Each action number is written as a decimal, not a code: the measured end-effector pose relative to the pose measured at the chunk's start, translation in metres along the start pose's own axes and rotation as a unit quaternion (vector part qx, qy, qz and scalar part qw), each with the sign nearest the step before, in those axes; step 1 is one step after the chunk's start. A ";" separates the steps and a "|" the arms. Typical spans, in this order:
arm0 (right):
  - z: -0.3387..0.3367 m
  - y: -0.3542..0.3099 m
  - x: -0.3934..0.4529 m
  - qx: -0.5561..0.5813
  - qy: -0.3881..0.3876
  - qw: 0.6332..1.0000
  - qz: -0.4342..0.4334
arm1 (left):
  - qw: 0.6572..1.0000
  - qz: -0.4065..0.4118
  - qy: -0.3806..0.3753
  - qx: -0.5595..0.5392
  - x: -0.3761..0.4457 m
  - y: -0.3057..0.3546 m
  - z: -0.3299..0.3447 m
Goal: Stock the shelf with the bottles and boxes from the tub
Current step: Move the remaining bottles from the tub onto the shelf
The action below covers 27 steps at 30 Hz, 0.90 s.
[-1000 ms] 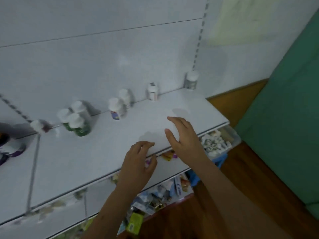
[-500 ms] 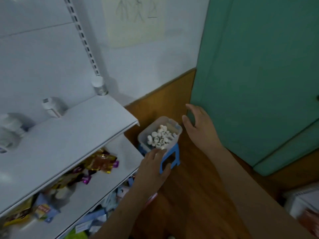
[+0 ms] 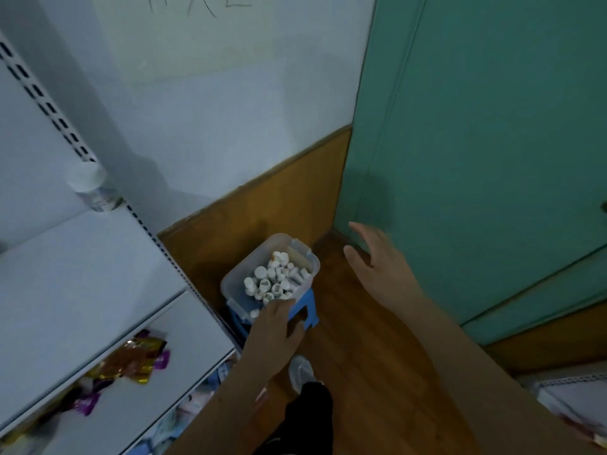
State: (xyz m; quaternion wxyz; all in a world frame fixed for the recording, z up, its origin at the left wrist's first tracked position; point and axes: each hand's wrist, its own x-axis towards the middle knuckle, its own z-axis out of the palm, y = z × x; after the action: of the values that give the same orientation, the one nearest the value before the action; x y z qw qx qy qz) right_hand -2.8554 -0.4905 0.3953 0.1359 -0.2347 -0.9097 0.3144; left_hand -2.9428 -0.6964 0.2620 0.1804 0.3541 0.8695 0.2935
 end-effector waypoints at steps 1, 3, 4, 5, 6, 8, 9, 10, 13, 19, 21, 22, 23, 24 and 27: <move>0.004 0.008 0.016 -0.004 -0.013 1.000 0.000 | 1.000 -0.019 -0.010 -0.007 0.016 -0.007 0.005; 0.012 0.024 0.052 -0.010 -0.041 0.999 0.011 | 0.997 -0.063 -0.037 -0.026 0.049 -0.021 0.013; 0.017 0.032 0.069 -0.014 -0.057 0.998 0.018 | 0.995 -0.083 -0.047 -0.032 0.063 -0.027 0.016; 0.021 0.038 0.087 -0.021 -0.075 0.997 0.022 | 0.993 -0.103 -0.052 -0.033 0.075 -0.033 0.018; 0.026 0.044 0.104 -0.028 -0.094 0.995 0.025 | 0.990 -0.126 -0.059 -0.032 0.086 -0.037 0.018; 0.034 0.053 0.134 -0.030 -0.128 0.991 0.028 | 0.982 -0.168 -0.073 -0.040 0.104 -0.043 0.018; 0.038 0.055 0.147 -0.029 -0.143 0.989 0.027 | 0.977 -0.191 -0.078 -0.048 0.112 -0.047 0.018; 0.043 0.058 0.158 -0.030 -0.155 0.987 0.027 | 0.971 -0.214 -0.088 -0.058 0.118 -0.052 0.019; 0.062 0.067 0.192 -0.034 -0.191 0.981 0.022 | 0.961 -0.247 -0.105 -0.066 0.138 -0.069 0.022; 0.122 0.088 0.230 -0.027 -0.312 0.950 0.014 | 0.933 -0.334 -0.051 -0.121 0.151 -0.096 0.026; 0.154 0.103 0.240 -0.039 -0.359 0.932 0.014 | 0.918 -0.372 -0.021 -0.138 0.147 -0.112 0.041; 0.171 0.111 0.242 -0.048 -0.380 0.923 0.016 | 0.908 -0.393 -0.017 -0.141 0.147 -0.116 0.046; 0.189 0.119 0.244 -0.055 -0.400 0.915 0.014 | 0.899 -0.415 -0.014 -0.142 0.148 -0.121 0.051; 0.208 0.126 0.246 -0.063 -0.420 0.905 0.011 | 0.889 -0.436 -0.012 -0.143 0.149 -0.126 0.058; 0.264 0.150 0.250 -0.088 -0.474 0.876 0.004 | 0.865 -0.474 -0.004 -0.162 0.157 -0.146 0.082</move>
State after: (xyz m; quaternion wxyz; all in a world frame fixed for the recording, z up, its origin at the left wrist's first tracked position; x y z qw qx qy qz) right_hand -3.1219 -0.3930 0.1227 -0.3338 -0.0724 -0.8883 0.3070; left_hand -3.0816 -0.6359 0.0893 0.3558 -0.1343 0.8720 0.3083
